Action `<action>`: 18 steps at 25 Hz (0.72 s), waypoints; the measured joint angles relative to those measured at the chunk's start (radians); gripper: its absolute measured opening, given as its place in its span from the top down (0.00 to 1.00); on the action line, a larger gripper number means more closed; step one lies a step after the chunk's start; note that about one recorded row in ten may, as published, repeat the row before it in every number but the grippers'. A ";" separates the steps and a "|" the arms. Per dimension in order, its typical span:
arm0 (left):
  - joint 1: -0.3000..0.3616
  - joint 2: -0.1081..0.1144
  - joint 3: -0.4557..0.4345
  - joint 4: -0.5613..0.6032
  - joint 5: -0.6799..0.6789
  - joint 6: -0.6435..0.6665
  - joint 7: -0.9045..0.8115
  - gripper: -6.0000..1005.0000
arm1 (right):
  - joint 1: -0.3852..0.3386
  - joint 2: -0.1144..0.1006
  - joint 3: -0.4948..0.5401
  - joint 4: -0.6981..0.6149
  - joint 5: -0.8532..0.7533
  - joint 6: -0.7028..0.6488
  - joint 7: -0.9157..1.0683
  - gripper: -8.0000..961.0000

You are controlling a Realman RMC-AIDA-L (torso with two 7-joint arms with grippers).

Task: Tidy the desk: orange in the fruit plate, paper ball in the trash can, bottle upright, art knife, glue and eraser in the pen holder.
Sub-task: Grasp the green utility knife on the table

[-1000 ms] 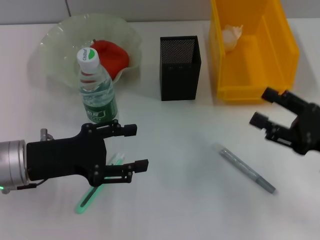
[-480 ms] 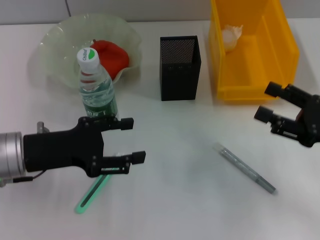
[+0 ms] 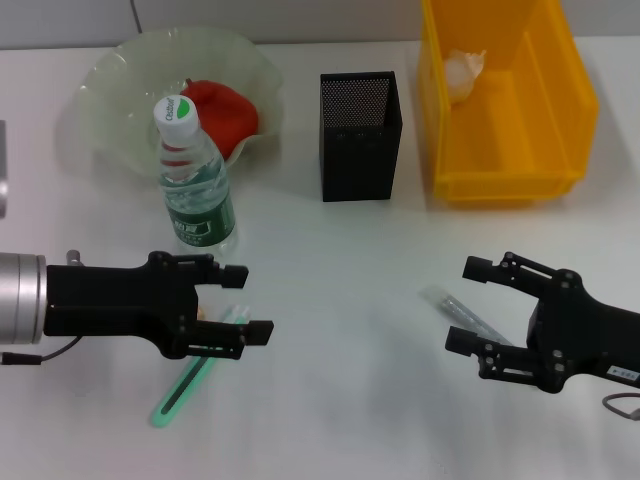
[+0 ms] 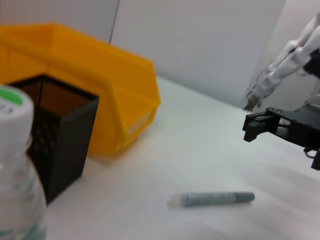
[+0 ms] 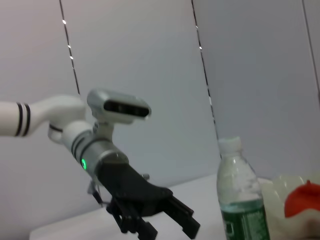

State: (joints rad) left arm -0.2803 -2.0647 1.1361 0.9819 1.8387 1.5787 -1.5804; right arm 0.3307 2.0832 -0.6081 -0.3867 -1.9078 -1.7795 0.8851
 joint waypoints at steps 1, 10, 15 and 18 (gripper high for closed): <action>0.001 0.000 0.002 0.035 0.030 0.004 -0.052 0.21 | 0.001 0.000 -0.001 0.015 0.000 0.024 -0.005 0.13; -0.042 -0.005 0.179 0.152 0.149 -0.023 -0.462 0.21 | 0.013 0.001 -0.002 0.042 0.000 0.074 -0.010 0.13; -0.053 -0.007 0.354 0.370 0.309 -0.150 -0.863 0.21 | 0.036 0.001 -0.002 0.049 0.006 0.117 -0.012 0.13; -0.054 -0.007 0.380 0.397 0.339 -0.158 -0.913 0.22 | 0.039 0.002 -0.002 0.050 0.006 0.124 -0.012 0.13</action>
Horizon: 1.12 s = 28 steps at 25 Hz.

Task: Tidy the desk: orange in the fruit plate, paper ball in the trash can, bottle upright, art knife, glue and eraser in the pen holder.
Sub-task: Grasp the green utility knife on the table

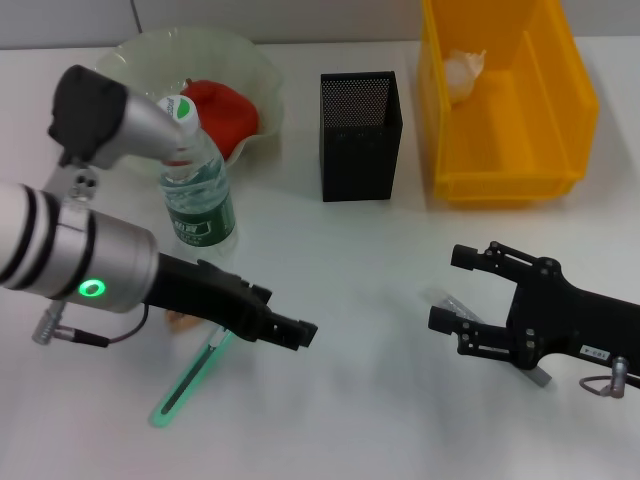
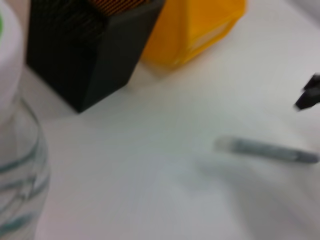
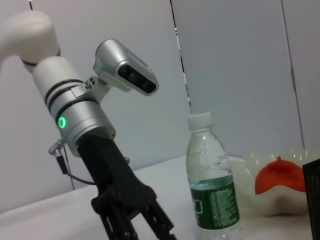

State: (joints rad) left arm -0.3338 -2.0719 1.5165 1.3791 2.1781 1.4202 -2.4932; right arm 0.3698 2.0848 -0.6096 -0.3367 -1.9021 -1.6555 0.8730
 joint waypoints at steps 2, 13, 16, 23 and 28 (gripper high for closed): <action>-0.001 0.000 0.028 0.023 0.034 -0.007 -0.045 0.22 | 0.004 0.000 0.000 0.001 0.001 0.010 0.000 0.13; -0.051 -0.008 0.251 0.197 0.362 0.035 -0.382 0.22 | 0.020 0.000 0.009 0.011 0.004 0.019 -0.022 0.13; -0.059 -0.008 0.250 0.197 0.365 0.045 -0.383 0.22 | 0.022 -0.001 0.009 0.021 0.005 0.021 -0.025 0.13; -0.074 -0.004 0.241 0.173 0.385 0.035 -0.384 0.22 | 0.021 -0.002 0.010 0.044 0.005 0.033 -0.048 0.13; -0.077 -0.003 0.240 0.159 0.404 0.025 -0.381 0.22 | 0.024 -0.002 0.010 0.047 0.005 0.038 -0.050 0.13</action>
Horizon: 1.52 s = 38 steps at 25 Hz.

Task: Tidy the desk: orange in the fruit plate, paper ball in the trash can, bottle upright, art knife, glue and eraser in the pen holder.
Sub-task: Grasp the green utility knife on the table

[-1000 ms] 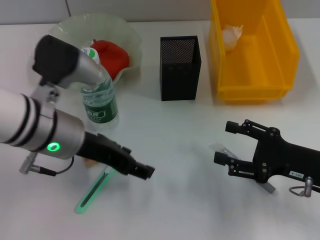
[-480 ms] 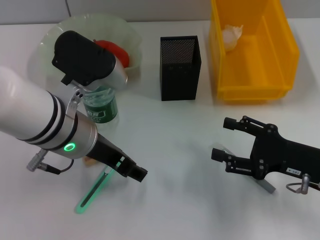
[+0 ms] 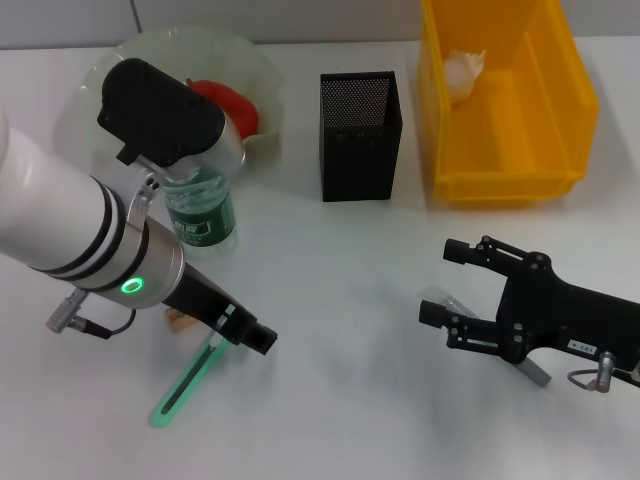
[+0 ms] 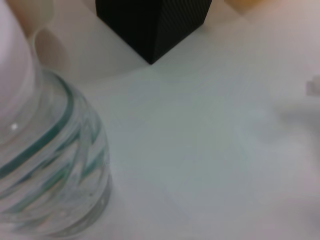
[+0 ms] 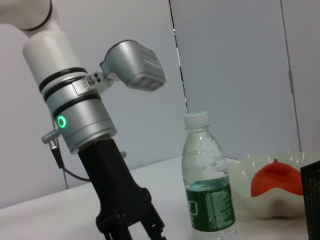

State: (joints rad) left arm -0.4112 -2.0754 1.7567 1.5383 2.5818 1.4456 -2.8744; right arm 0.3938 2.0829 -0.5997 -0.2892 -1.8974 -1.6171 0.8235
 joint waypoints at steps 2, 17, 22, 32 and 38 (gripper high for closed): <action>-0.005 0.000 0.000 -0.015 0.001 0.000 0.002 0.22 | 0.000 0.000 0.000 0.001 0.000 0.005 0.000 0.13; -0.050 0.000 0.012 -0.107 0.009 -0.030 0.010 0.23 | 0.002 0.002 0.000 0.008 0.000 0.020 0.000 0.13; -0.058 0.000 0.010 -0.114 0.018 -0.031 0.011 0.23 | 0.003 0.002 0.000 0.007 0.000 0.020 0.000 0.13; -0.082 -0.003 0.015 -0.143 0.033 -0.026 0.018 0.31 | 0.010 0.002 0.000 0.007 0.000 0.032 0.000 0.13; -0.094 -0.003 0.015 -0.168 0.033 -0.025 0.018 0.40 | 0.014 0.002 0.000 0.016 0.000 0.033 0.001 0.13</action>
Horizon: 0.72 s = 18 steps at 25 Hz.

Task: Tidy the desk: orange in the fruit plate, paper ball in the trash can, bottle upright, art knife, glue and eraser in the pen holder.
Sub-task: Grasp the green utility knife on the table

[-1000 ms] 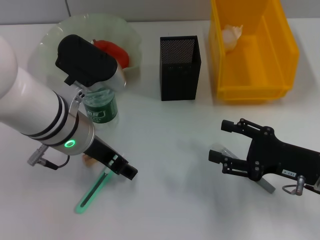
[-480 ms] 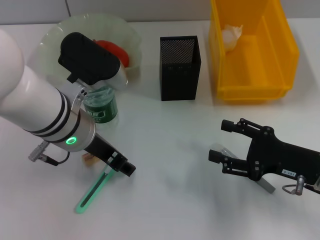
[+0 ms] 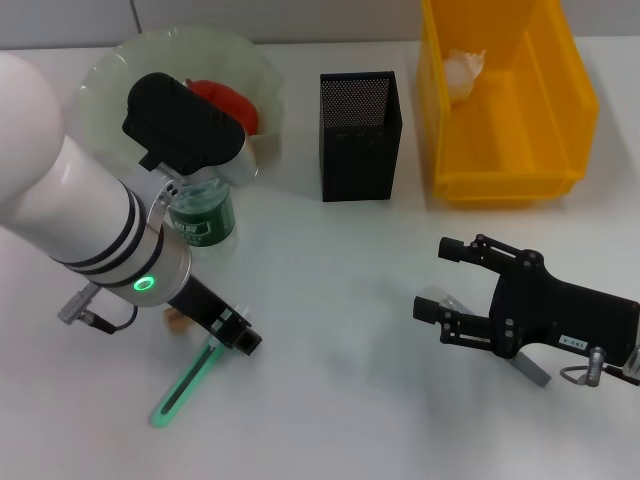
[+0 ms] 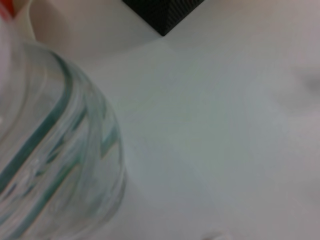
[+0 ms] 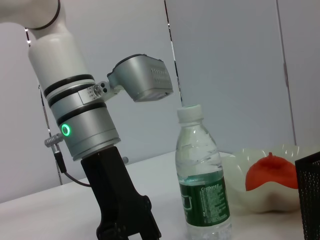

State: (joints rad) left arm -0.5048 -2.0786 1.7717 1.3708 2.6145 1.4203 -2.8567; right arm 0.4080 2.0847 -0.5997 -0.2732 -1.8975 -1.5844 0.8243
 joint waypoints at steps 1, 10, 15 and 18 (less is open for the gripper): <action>0.000 0.000 0.000 0.000 0.000 0.000 0.000 0.40 | 0.000 0.000 0.000 0.000 0.000 0.000 0.000 0.13; -0.003 0.002 0.002 -0.001 0.005 -0.006 0.002 0.41 | 0.000 0.000 0.000 0.000 0.000 0.008 0.000 0.13; -0.006 0.002 0.009 -0.001 0.007 -0.008 0.002 0.45 | 0.000 0.000 0.000 0.000 0.000 0.011 0.000 0.13; -0.007 0.002 0.011 -0.001 0.007 -0.008 0.002 0.49 | 0.000 0.000 0.000 0.000 0.000 0.011 0.000 0.13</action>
State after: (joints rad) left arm -0.5121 -2.0769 1.7822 1.3696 2.6217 1.4118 -2.8547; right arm 0.4081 2.0847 -0.5997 -0.2730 -1.8976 -1.5737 0.8244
